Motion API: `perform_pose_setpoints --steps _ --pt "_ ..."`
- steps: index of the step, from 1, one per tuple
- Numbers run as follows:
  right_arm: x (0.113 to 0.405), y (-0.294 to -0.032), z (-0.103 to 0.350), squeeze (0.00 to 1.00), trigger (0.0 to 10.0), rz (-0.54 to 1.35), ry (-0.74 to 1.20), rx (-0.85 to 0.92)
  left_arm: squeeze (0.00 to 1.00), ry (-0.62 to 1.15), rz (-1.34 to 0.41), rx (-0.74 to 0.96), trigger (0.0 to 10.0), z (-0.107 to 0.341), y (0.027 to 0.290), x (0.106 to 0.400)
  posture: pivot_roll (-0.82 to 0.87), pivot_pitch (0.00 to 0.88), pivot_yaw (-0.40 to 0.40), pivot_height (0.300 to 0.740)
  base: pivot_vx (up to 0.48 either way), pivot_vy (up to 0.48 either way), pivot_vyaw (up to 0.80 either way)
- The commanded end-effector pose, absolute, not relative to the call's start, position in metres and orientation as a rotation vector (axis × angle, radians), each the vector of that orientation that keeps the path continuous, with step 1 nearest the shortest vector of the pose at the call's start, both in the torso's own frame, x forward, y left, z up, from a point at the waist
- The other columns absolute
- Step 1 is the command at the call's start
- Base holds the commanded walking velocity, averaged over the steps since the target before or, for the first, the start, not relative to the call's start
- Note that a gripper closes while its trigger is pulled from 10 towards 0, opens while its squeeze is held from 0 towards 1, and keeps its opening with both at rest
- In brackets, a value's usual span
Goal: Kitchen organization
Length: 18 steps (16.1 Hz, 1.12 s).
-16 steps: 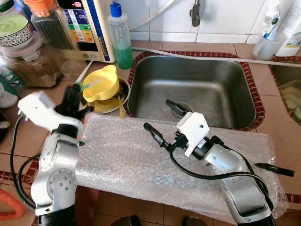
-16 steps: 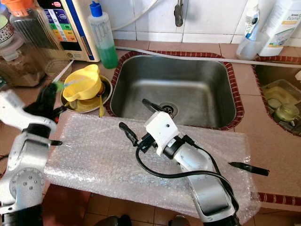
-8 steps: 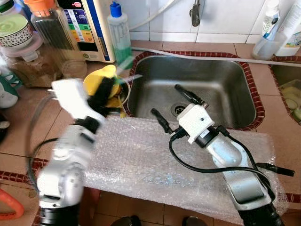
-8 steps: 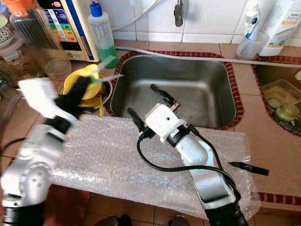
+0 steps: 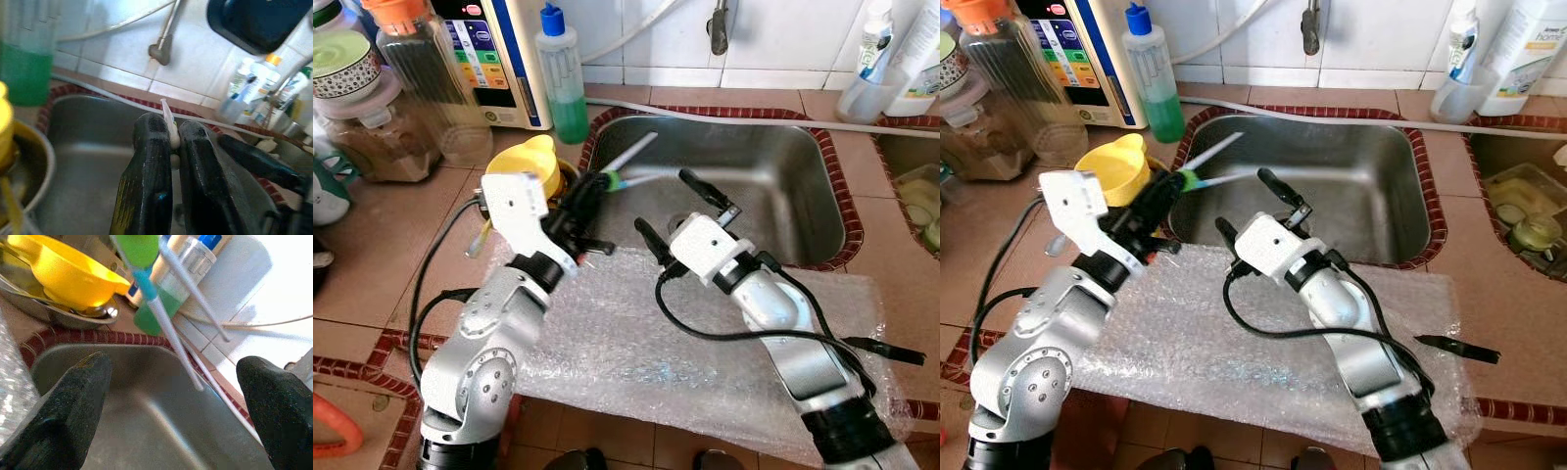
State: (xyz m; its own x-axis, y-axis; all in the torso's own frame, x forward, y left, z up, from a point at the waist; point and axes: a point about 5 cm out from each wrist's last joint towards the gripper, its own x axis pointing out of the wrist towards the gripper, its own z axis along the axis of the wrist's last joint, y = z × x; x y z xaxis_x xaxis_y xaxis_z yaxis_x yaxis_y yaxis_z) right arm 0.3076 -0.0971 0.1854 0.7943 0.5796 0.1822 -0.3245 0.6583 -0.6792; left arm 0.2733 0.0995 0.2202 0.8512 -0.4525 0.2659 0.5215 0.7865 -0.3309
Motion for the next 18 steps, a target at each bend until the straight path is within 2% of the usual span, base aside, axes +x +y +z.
perform_pose_setpoints --steps 1,5,6,7,8,10,11,12,13,17,18 --pt "0.308 -0.093 0.183 0.0 10.0 0.545 -0.415 -0.694 0.0 -0.179 -0.544 -0.402 0.0 0.222 0.099 0.27 -0.16 0.185 0.099 0.74 0.0 0.0 0.0" --pt "0.316 -0.095 0.177 0.0 10.0 0.544 -0.4 -0.72 0.0 -0.163 -0.626 -0.398 0.0 0.224 0.09 0.262 -0.15 0.186 0.098 0.74 0.0 0.0 0.0" --pt "0.317 -0.095 0.176 0.0 6.3 0.545 -0.406 -0.723 0.0 -0.157 -0.636 -0.393 0.0 0.223 0.088 0.261 -0.15 0.187 0.098 0.74 0.0 0.0 0.0" --pt "0.319 -0.095 0.176 0.0 1.8 0.55 -0.411 -0.726 0.0 -0.144 -0.662 -0.382 0.0 0.221 0.085 0.259 -0.15 0.187 0.098 0.74 0.0 0.0 0.0" --pt "0.319 -0.095 0.175 0.0 0.5 0.552 -0.413 -0.729 0.0 -0.137 -0.674 -0.38 0.0 0.22 0.084 0.257 -0.15 0.186 0.098 0.74 0.0 0.0 0.0" --pt "0.32 -0.095 0.175 0.0 0.5 0.554 -0.415 -0.733 0.0 -0.131 -0.684 -0.377 0.0 0.22 0.082 0.256 -0.15 0.186 0.098 0.74 0.0 0.0 0.0" --pt "0.321 -0.095 0.174 0.0 1.1 0.561 -0.417 -0.739 0.0 -0.121 -0.714 -0.375 0.0 0.219 0.079 0.254 -0.15 0.186 0.096 0.74 0.0 0.0 0.0" --pt "0.322 -0.094 0.173 0.0 0.8 0.565 -0.417 -0.741 0.0 -0.117 -0.723 -0.373 0.0 0.219 0.078 0.253 -0.15 0.186 0.096 0.74 0.0 0.0 0.0" --pt "0.323 -0.094 0.173 0.0 0.0 0.568 -0.418 -0.741 0.0 -0.116 -0.727 -0.372 0.0 0.219 0.077 0.253 -0.15 0.185 0.096 0.74 0.0 0.0 0.0" --pt "0.323 -0.091 0.173 0.0 0.0 0.582 -0.428 -0.736 0.0 -0.115 -0.716 -0.357 0.0 0.217 0.079 0.254 -0.15 0.183 0.097 0.74 0.0 0.0 0.0" --pt "0.323 -0.09 0.173 0.0 0.0 0.588 -0.433 -0.733 0.0 -0.109 -0.699 -0.332 3.1 0.215 0.08 0.255 -0.15 0.181 0.097 0.74 0.0 0.0 0.0"
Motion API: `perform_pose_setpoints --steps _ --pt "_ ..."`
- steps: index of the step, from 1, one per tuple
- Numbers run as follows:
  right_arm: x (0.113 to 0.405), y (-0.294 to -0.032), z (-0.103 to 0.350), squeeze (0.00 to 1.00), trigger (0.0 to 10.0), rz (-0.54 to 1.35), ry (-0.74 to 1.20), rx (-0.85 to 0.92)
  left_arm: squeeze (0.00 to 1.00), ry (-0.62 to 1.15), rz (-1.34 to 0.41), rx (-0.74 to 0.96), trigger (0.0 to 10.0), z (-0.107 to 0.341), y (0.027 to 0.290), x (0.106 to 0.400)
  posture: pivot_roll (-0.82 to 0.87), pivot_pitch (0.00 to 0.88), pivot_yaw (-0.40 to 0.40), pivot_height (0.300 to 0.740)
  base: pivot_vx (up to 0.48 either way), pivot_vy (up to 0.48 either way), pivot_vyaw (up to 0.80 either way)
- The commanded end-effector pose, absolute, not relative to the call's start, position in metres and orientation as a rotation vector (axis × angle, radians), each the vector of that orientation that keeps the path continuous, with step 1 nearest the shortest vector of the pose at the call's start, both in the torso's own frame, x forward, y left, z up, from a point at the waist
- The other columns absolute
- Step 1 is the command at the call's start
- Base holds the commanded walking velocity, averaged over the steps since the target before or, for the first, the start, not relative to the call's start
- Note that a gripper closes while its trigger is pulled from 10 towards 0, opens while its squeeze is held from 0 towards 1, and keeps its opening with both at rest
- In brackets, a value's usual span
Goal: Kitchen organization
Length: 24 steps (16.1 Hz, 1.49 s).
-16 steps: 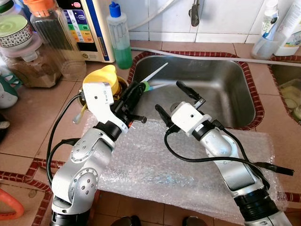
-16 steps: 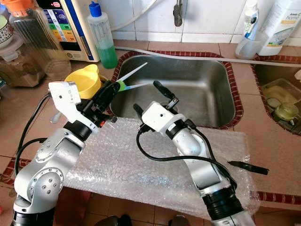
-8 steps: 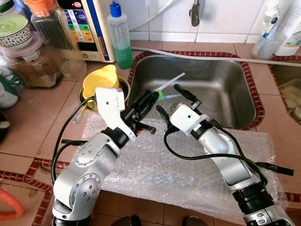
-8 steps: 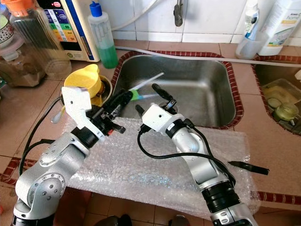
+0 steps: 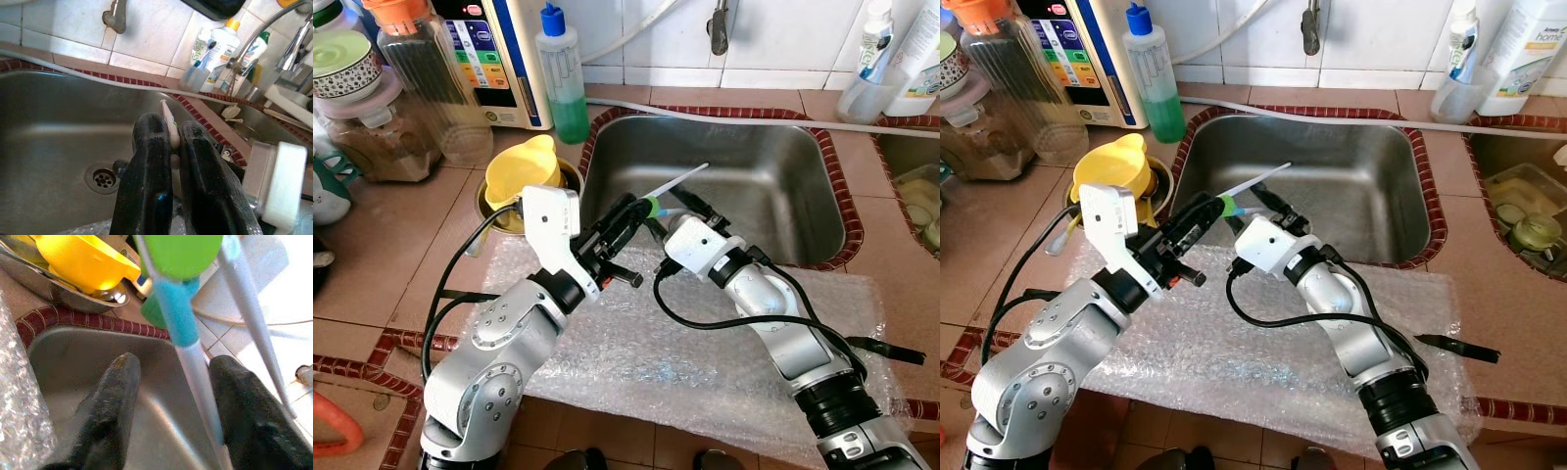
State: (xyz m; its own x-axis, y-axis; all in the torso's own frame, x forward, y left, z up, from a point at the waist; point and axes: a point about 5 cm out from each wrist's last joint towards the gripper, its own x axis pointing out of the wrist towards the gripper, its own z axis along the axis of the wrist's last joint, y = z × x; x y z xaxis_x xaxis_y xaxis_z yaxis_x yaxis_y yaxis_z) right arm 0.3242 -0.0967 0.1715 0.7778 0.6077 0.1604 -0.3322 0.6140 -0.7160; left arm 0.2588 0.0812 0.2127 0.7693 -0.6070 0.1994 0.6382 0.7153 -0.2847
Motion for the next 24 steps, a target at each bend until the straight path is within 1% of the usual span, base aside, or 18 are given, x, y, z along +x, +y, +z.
perform_pose_setpoints --steps 1,2,5,11,15,16,17,22,24 --pt "0.323 -0.09 0.173 0.0 0.0 0.589 -0.437 -0.733 0.0 -0.105 -0.697 -0.327 4.0 0.214 0.081 0.255 -0.15 0.181 0.097 0.74 0.0 0.0 0.0" --pt "0.323 -0.09 0.173 0.0 0.0 0.589 -0.439 -0.732 0.0 -0.096 -0.676 -0.311 10.0 0.212 0.082 0.257 -0.15 0.182 0.098 0.74 0.0 0.0 0.0" --pt "0.325 -0.092 0.174 0.0 0.0 0.581 -0.44 -0.729 0.0 -0.095 -0.637 -0.297 10.0 0.211 0.087 0.26 -0.15 0.182 0.1 0.74 0.0 0.0 0.0" --pt "0.324 -0.094 0.172 0.0 0.0 0.572 -0.433 -0.729 0.0 -0.087 -0.637 -0.296 10.0 0.21 0.085 0.26 -0.15 0.183 0.108 0.74 0.0 0.0 0.0" --pt "0.329 -0.099 0.171 0.0 0.0 0.547 -0.413 -0.748 0.0 -0.079 -0.63 -0.287 10.0 0.208 0.087 0.26 -0.15 0.183 0.109 0.74 0.0 0.0 0.0" --pt "0.33 -0.101 0.171 0.0 0.0 0.536 -0.409 -0.754 0.16 -0.075 -0.638 -0.28 10.0 0.206 0.087 0.26 -0.15 0.184 0.11 0.74 0.0 0.0 0.0" --pt "0.332 -0.103 0.172 0.0 0.0 0.527 -0.406 -0.756 1.0 -0.077 -0.643 -0.278 10.0 0.206 0.086 0.259 -0.15 0.184 0.109 0.74 0.0 0.0 0.0" --pt "0.343 -0.121 0.175 0.0 0.0 0.461 -0.38 -0.8 1.0 -0.098 -0.647 -0.332 10.0 0.208 0.087 0.259 -0.15 0.186 0.107 0.74 0.0 0.0 0.0" --pt "0.347 -0.129 0.175 0.0 0.0 0.43 -0.36 -0.82 1.0 -0.094 -0.666 -0.319 10.0 0.208 0.085 0.257 -0.15 0.188 0.106 0.74 0.0 0.0 0.0"
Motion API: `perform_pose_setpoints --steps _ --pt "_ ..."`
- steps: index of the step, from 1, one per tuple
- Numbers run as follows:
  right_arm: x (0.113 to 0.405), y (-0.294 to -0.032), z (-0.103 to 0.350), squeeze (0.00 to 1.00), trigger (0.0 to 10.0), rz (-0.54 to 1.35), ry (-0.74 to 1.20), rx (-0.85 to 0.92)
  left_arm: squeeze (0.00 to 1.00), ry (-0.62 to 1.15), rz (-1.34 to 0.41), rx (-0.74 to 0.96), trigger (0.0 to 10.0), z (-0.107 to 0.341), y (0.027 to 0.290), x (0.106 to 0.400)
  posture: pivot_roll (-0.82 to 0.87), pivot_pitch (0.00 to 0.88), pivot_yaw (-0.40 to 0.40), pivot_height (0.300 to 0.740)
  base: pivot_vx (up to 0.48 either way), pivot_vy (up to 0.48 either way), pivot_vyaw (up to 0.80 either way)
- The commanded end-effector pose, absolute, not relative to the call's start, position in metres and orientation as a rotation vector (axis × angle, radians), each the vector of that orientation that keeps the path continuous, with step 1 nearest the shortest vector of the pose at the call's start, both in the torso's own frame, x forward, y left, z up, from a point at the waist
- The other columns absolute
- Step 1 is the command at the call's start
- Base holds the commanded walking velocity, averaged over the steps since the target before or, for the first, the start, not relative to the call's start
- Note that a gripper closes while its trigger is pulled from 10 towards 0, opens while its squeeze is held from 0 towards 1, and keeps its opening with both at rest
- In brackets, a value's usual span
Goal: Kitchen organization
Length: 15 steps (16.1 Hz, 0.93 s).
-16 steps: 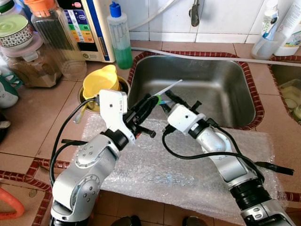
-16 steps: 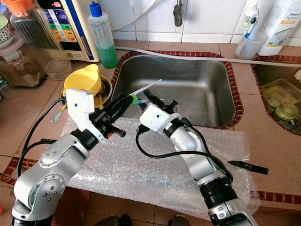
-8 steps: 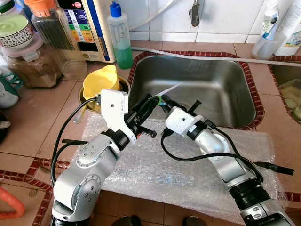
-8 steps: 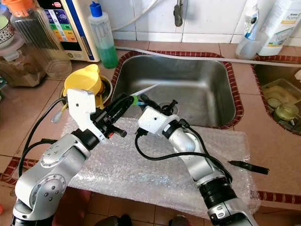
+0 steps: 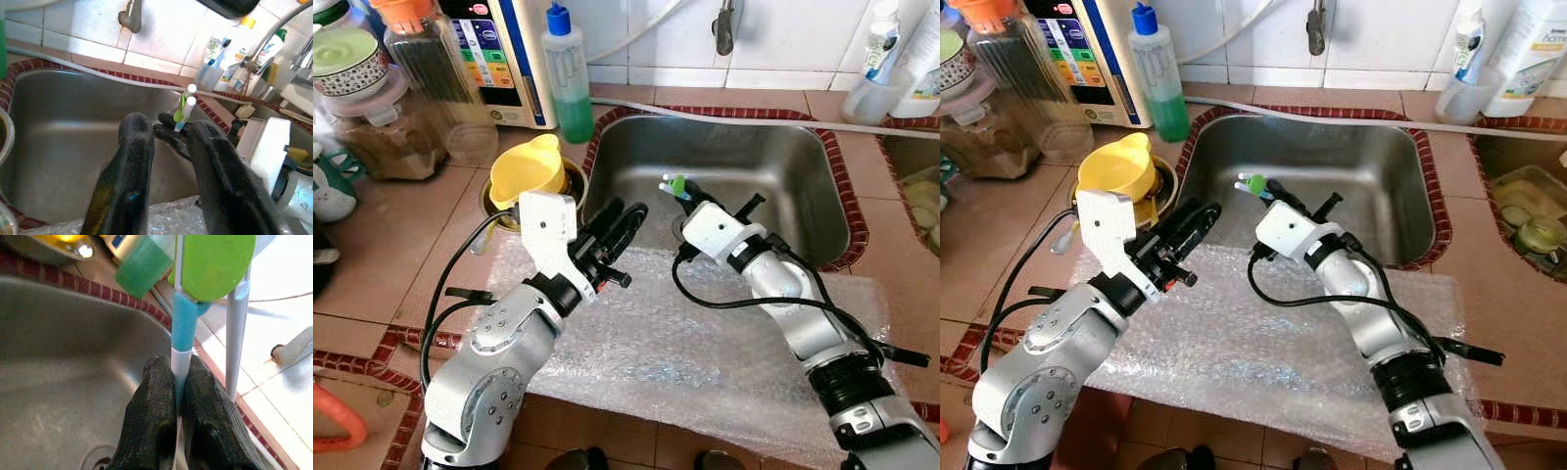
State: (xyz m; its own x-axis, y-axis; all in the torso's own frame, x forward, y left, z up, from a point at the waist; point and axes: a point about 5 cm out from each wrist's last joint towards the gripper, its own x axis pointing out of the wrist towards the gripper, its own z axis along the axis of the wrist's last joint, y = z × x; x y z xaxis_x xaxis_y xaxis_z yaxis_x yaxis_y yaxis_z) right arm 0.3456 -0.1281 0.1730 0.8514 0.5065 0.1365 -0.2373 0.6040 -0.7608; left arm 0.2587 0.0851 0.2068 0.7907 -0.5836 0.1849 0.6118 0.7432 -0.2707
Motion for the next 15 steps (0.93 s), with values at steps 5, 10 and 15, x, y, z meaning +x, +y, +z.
perform_pose_setpoints --steps 5,10,15 --pt "0.358 -0.163 0.174 0.0 0.0 0.335 -0.268 -0.809 1.0 -0.01 -0.751 -0.15 10.0 0.188 0.085 0.25 -0.14 0.19 0.104 0.74 0.0 0.0 0.0" --pt "0.37 -0.192 0.171 0.0 2.6 0.227 -0.133 -0.691 1.0 0.004 -0.763 -0.112 10.0 0.181 0.084 0.249 -0.15 0.189 0.107 0.74 0.0 0.0 0.0" --pt "0.372 -0.198 0.155 0.0 10.0 0.191 0.01 -0.562 1.0 0.004 -0.766 -0.102 10.0 0.18 0.085 0.249 -0.14 0.185 0.112 0.74 0.0 0.0 0.0"
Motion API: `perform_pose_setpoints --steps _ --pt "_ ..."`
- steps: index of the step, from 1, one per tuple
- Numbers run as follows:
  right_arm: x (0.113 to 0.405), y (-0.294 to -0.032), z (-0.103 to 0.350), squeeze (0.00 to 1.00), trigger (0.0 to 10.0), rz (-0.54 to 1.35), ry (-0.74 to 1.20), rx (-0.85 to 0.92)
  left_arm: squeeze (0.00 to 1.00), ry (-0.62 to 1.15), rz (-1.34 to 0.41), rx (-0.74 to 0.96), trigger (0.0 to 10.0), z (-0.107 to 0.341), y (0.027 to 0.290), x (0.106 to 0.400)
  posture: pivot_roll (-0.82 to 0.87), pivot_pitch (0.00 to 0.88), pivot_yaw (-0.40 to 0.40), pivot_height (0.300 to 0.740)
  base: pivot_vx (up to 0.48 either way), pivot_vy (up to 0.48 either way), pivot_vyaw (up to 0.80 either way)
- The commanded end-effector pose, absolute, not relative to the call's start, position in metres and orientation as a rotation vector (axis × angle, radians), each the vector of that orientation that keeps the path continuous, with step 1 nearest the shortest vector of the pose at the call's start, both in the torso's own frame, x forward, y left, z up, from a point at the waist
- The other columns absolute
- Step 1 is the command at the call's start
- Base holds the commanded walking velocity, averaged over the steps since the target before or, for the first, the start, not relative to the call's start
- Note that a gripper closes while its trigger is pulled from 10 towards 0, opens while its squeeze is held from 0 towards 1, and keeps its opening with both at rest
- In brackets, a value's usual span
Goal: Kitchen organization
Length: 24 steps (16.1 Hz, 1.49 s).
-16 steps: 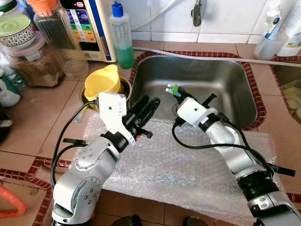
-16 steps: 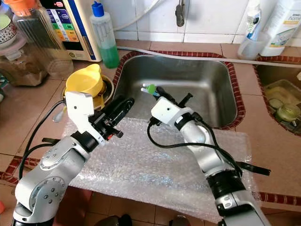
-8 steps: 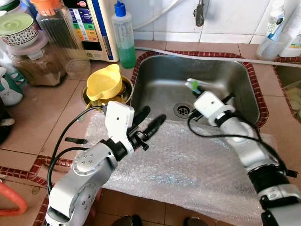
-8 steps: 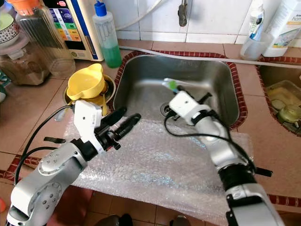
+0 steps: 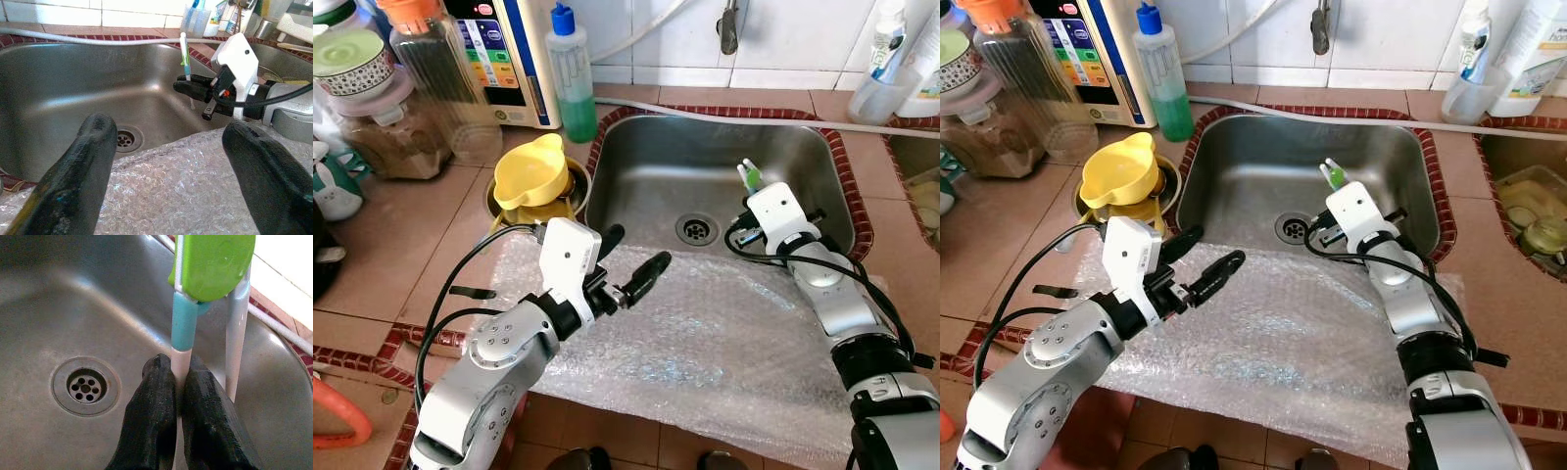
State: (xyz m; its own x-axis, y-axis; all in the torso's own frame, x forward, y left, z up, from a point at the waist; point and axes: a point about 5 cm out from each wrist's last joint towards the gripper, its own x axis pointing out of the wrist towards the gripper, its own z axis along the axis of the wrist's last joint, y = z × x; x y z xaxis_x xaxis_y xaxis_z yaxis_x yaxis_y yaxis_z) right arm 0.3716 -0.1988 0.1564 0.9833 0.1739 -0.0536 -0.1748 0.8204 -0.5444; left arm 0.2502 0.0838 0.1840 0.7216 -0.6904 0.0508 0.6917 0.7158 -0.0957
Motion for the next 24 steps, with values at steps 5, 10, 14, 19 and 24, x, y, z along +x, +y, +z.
perform_pose_setpoints --steps 5,10,14,19,24 --pt "0.372 -0.201 0.144 1.0 10.0 0.207 0.136 -0.464 1.0 0.013 -0.777 -0.081 10.0 0.178 0.083 0.249 -0.15 0.175 0.116 0.74 0.0 0.0 0.0" --pt "0.371 -0.194 0.143 1.0 10.0 0.238 0.146 -0.447 1.0 0.012 -0.787 -0.052 10.0 0.177 0.083 0.25 -0.15 0.167 0.122 0.74 0.0 0.0 0.0" --pt "0.369 -0.176 0.16 1.0 10.0 0.273 0.009 -0.387 1.0 -0.094 -0.62 -0.053 10.0 0.19 0.099 0.268 -0.15 0.158 0.125 0.74 0.0 0.0 0.0" --pt "0.354 -0.133 0.178 1.0 10.0 0.409 -0.157 -0.317 1.0 -0.211 -0.385 -0.07 10.0 0.207 0.13 0.286 -0.16 0.153 0.123 0.74 0.0 0.0 0.0" --pt "0.334 -0.097 0.192 1.0 10.0 0.543 -0.266 -0.246 1.0 -0.233 -0.161 -0.071 10.0 0.207 0.16 0.297 -0.16 0.153 0.115 0.74 0.0 0.0 0.0"
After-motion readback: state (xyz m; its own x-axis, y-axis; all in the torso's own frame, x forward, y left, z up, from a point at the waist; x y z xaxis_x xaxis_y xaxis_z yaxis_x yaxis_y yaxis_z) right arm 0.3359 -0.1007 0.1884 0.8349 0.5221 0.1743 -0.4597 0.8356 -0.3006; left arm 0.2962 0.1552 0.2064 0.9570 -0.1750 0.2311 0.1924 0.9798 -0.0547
